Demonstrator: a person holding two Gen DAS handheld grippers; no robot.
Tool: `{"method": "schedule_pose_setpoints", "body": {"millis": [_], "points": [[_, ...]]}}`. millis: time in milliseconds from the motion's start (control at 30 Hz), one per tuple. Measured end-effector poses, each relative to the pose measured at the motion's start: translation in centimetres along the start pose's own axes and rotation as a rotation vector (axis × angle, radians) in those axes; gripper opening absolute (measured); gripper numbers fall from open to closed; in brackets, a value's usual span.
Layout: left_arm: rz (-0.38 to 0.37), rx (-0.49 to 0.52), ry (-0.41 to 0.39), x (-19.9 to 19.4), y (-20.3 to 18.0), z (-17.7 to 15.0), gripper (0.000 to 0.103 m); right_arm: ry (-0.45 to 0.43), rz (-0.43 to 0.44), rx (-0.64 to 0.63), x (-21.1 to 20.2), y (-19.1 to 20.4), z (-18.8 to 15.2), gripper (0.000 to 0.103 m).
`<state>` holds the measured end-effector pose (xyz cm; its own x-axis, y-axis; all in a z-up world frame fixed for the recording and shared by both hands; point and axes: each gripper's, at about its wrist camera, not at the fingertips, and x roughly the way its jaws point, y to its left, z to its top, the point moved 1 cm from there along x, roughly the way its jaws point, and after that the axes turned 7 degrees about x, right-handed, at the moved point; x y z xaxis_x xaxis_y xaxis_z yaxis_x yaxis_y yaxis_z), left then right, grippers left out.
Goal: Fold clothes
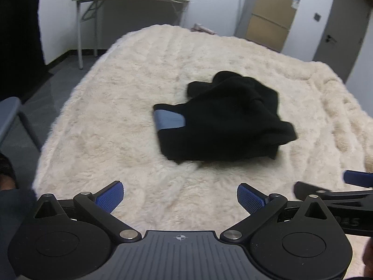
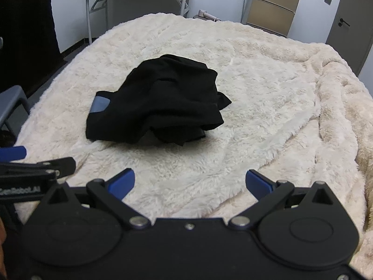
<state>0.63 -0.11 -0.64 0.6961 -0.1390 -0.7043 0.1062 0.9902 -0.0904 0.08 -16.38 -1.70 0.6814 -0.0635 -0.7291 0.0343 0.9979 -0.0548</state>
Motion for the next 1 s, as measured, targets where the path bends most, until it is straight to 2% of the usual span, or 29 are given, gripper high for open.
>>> {"method": "schedule_pose_setpoints", "body": {"millis": [100,1000], "points": [[0.034,-0.002,-0.016,-0.2,0.1,-0.1,0.103,-0.043,0.031,0.043,-0.9,-0.5,0.0,0.101],[0.044,-0.013,0.000,-0.1,0.3,0.2,0.103,-0.040,0.049,0.018,-3.3,0.4,0.3,0.103]]}}
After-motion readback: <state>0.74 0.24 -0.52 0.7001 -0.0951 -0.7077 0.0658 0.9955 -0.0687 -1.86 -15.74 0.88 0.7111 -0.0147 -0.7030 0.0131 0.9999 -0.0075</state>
